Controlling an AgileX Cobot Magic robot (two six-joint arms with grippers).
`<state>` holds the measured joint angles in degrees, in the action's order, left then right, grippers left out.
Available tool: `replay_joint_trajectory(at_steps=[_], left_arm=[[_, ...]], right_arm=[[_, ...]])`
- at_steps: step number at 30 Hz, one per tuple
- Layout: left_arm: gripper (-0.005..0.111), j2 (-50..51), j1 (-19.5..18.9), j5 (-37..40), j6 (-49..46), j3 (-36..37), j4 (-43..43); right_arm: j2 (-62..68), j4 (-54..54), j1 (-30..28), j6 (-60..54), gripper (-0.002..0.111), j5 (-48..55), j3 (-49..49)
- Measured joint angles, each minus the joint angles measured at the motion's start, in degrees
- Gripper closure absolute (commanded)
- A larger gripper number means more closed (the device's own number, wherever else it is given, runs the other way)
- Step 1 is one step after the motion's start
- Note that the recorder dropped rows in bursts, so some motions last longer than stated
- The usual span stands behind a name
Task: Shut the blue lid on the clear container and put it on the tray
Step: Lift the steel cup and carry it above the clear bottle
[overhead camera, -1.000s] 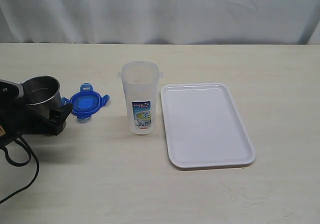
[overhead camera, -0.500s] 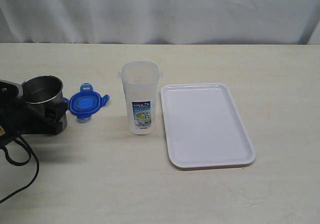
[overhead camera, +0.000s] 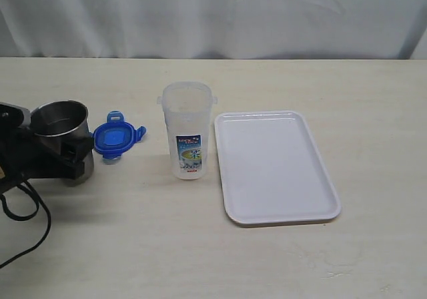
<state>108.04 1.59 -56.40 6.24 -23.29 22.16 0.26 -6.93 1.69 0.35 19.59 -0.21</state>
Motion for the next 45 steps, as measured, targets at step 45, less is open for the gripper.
replay_joint_trajectory(at_steps=[45], left_arm=[[0.107,-12.03,20.39,37.63,0.25,-28.75,20.19]], right_arm=[[0.0,0.0,0.0,0.0,0.104,0.0,0.0]])
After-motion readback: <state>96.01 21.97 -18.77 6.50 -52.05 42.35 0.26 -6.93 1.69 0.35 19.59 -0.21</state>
